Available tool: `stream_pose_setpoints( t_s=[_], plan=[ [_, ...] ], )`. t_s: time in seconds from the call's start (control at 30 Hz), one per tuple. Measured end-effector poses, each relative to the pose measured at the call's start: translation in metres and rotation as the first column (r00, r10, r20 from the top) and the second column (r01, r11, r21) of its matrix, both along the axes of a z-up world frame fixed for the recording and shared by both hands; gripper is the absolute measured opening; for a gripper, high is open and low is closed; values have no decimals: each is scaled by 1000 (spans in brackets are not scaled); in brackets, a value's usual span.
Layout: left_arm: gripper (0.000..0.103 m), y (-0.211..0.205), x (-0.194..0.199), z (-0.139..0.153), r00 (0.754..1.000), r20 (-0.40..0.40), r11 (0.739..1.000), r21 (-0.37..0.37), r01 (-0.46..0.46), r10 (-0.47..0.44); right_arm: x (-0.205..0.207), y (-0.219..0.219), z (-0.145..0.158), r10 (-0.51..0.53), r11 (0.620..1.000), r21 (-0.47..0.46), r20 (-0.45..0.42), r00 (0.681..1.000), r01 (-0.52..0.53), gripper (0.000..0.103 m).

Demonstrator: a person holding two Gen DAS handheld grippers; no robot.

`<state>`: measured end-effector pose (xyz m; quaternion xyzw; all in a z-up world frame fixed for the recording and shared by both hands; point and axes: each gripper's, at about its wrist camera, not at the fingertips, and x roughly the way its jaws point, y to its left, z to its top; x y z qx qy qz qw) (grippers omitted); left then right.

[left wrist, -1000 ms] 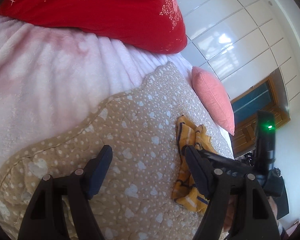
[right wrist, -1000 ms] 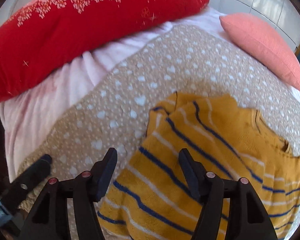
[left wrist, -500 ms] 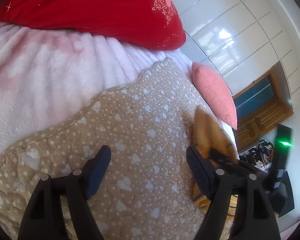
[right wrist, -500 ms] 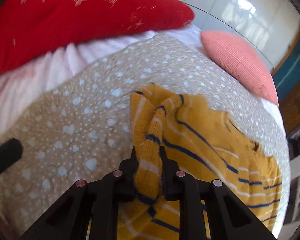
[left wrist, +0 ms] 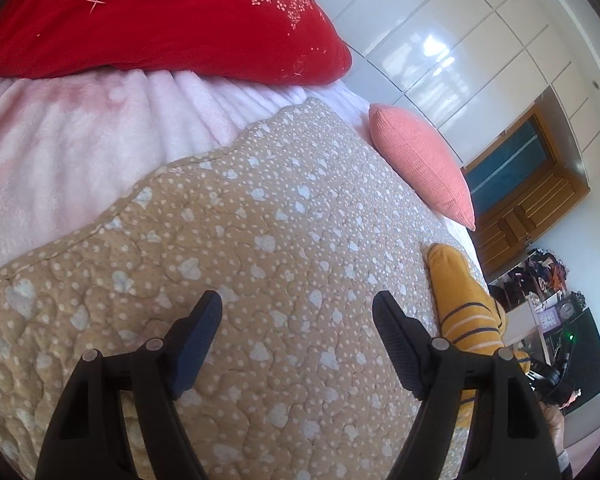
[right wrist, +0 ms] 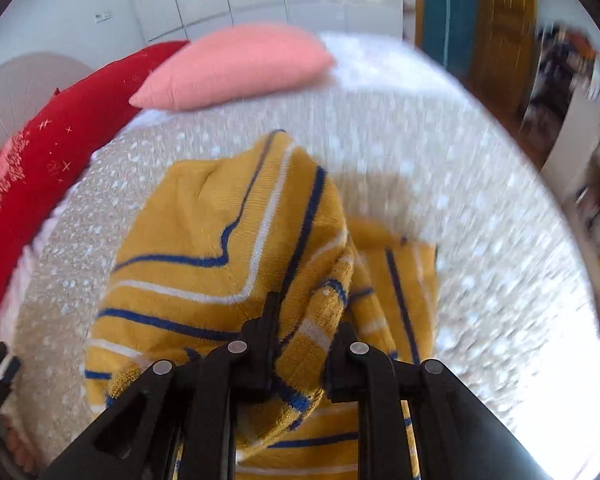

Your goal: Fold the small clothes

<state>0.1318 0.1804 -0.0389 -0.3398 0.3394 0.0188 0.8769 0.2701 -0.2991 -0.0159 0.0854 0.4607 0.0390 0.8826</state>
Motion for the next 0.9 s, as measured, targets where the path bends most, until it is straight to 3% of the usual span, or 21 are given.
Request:
stream_pose_setpoints(
  t_s=[0.07, 0.2, 0.27, 0.4, 0.47, 0.53, 0.57, 0.6, 0.63, 0.8, 0.9],
  plan=[
    [77, -4, 1, 0, 1000, -3, 1000, 12, 5, -5, -4, -17, -6, -70, 997, -41, 13, 997, 71, 28],
    [77, -12, 6, 0, 1000, -7, 999, 27, 29, -28, -18, -37, 6, -124, 986, -109, 21, 992, 126, 25],
    [77, -14, 7, 0, 999, -9, 999, 22, 36, -36, -33, -46, 23, -140, 987, -71, 70, 988, 145, 27],
    [77, -18, 9, -1, 999, -11, 998, 26, 51, -51, -52, -42, 49, -128, 988, 106, 125, 984, 115, 59],
    [77, -21, 10, -1, 998, -16, 998, 34, 60, -60, -48, -24, 49, -80, 992, 102, 108, 991, 69, 73],
    [77, -21, 10, -1, 998, -18, 997, 36, 65, -64, -46, -5, 35, -39, 995, 97, 46, 998, 34, 75],
    [77, -21, 10, -1, 998, -17, 997, 36, 66, -65, -44, 0, 26, -20, 995, 102, 11, 1000, 19, 71],
    [77, -21, 10, -1, 998, -16, 997, 35, 65, -65, -45, 6, 18, 17, 993, 121, -26, 1000, -14, 31],
    [77, -22, 9, 0, 998, -15, 997, 34, 66, -65, -44, 10, 10, 54, 991, 125, -55, 997, -47, 8],
    [77, -22, 9, 1, 997, -3, 997, 22, 79, -79, -67, -11, 28, 10, 999, 33, 29, 1000, -11, 3],
    [77, -26, 9, 2, 996, -1, 995, 23, 94, -94, -77, -39, 23, -51, 999, 13, 17, 999, 51, 3]
  ],
)
